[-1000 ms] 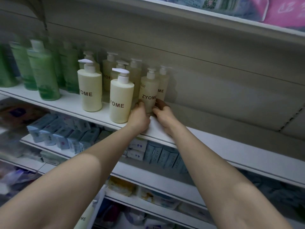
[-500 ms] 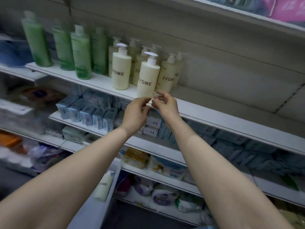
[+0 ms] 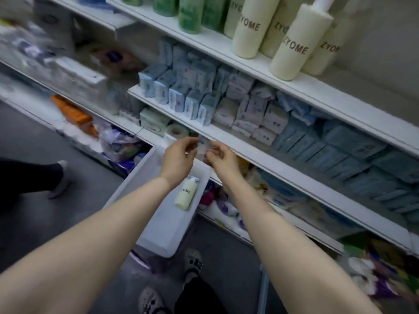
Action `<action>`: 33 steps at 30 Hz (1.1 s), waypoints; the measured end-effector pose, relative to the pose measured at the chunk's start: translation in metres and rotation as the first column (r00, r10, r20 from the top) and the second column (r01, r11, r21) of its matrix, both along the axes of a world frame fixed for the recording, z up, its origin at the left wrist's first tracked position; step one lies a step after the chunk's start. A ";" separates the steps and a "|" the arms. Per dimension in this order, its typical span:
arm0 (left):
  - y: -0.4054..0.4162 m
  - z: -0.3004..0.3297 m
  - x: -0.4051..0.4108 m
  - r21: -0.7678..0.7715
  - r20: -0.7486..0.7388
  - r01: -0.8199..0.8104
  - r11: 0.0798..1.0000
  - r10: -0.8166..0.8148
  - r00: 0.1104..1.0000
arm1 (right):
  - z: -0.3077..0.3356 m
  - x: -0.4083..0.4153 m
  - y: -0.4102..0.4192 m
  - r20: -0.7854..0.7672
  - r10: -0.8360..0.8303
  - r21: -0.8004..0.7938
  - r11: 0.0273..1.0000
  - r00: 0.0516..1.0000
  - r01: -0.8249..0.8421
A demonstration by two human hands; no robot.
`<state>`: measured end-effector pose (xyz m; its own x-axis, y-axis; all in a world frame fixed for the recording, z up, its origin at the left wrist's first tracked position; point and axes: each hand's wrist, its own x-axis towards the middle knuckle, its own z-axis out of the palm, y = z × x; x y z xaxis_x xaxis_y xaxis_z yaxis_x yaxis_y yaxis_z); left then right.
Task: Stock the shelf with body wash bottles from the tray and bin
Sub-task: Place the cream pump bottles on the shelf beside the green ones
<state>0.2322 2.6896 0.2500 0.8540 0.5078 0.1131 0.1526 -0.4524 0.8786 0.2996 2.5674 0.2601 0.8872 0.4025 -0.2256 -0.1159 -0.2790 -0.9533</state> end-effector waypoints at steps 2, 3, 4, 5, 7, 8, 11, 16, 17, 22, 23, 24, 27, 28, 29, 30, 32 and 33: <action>0.010 -0.030 -0.014 -0.039 -0.076 -0.044 0.998 0.041 0.996 | -0.027 -0.011 0.009 -0.064 0.029 -0.047 0.998 0.998 -0.032; 0.014 -0.045 -0.019 -0.047 -0.119 -0.072 0.996 0.066 0.991 | -0.043 -0.015 0.014 -0.101 0.040 -0.068 0.997 0.994 -0.047; 0.016 -0.060 -0.024 -0.053 -0.158 -0.097 0.994 0.088 0.984 | -0.058 -0.018 0.018 -0.138 0.043 -0.088 0.995 0.990 -0.056; 0.018 -0.075 -0.029 -0.065 -0.193 -0.120 0.991 0.106 0.975 | -0.073 -0.021 0.022 -0.169 0.039 -0.116 0.991 0.985 -0.059; 0.019 -0.103 -0.038 -0.094 -0.259 -0.155 0.983 0.127 0.957 | -0.103 -0.023 0.029 -0.216 0.028 -0.170 0.983 0.976 -0.066; 0.019 -0.116 -0.042 -0.104 -0.292 -0.166 0.981 0.129 0.948 | -0.117 -0.023 0.033 -0.240 0.025 -0.190 0.979 0.970 -0.072; 0.019 -0.152 -0.046 -0.136 -0.366 -0.200 0.970 0.138 0.920 | -0.159 -0.020 0.044 -0.322 0.005 -0.232 0.969 0.947 -0.084; 0.020 -0.201 -0.038 -0.170 -0.477 -0.238 0.956 0.131 0.869 | -0.215 -0.003 0.059 -0.380 0.012 -0.294 0.946 0.925 -0.133; 0.020 -0.212 -0.036 -0.176 -0.493 -0.235 0.956 0.121 0.862 | -0.226 0.002 0.062 -0.400 0.008 -0.303 0.943 0.917 -0.141; 0.024 -0.267 -0.015 -0.203 -0.564 -0.221 0.954 0.071 0.823 | -0.275 0.038 0.071 -0.422 -0.009 -0.369 0.915 0.907 -0.163; 0.024 -0.277 -0.010 -0.205 -0.575 -0.220 0.954 0.064 0.815 | -0.284 0.046 0.073 -0.425 -0.017 -0.387 0.907 0.905 -0.165; 0.024 -0.287 -0.006 -0.208 -0.586 -0.220 0.953 0.059 0.808 | -0.293 0.053 0.077 -0.424 -0.029 -0.401 0.902 0.905 -0.159; 0.024 -0.314 0.006 -0.228 -0.616 -0.229 0.946 0.042 0.787 | -0.316 0.070 0.088 -0.396 -0.058 -0.439 0.888 0.917 -0.134; 0.024 -0.321 0.010 -0.234 -0.624 -0.230 0.945 0.035 0.780 | -0.324 0.075 0.091 -0.397 -0.065 -0.446 0.885 0.916 -0.131; 0.023 -0.327 0.013 -0.237 -0.631 -0.229 0.944 0.030 0.776 | -0.332 0.080 0.094 -0.400 -0.071 -0.452 0.882 0.914 -0.130; 0.023 -0.333 0.016 -0.242 -0.637 -0.228 0.943 0.023 0.770 | -0.339 0.084 0.096 -0.403 -0.079 -0.458 0.880 0.912 -0.126; 0.022 -0.344 0.021 -0.265 -0.645 -0.233 0.936 0.008 0.764 | -0.353 0.088 0.098 -0.393 -0.115 -0.476 0.874 0.912 -0.095; 0.022 -0.349 0.023 -0.281 -0.650 -0.237 0.930 -0.002 0.760 | -0.358 0.089 0.099 -0.375 -0.133 -0.486 0.871 0.917 -0.073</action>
<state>0.2553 2.7117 -0.0987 0.5972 0.5118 -0.6176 0.7548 -0.0980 0.6486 0.3884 2.6667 -0.0977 0.6962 0.1261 -0.7067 -0.4593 -0.6784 -0.5734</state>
